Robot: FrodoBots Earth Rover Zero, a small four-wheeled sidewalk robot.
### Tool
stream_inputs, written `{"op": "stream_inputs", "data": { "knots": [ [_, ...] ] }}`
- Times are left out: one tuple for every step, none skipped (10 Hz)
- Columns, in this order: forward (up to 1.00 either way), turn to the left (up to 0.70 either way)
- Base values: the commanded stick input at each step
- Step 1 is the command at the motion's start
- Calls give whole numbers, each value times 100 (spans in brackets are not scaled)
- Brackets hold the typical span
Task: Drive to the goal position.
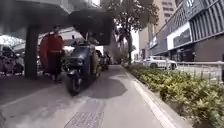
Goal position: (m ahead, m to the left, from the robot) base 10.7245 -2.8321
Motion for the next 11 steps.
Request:
{"op": "stream_inputs", "data": {
  "knots": [
    [45, 0],
    [45, 0],
    [45, 0],
    [45, 0],
    [45, 0],
    [45, 0],
    [45, 0],
    [45, 0],
    [45, 0],
    [45, 0],
    [45, 0]
  ]
}}
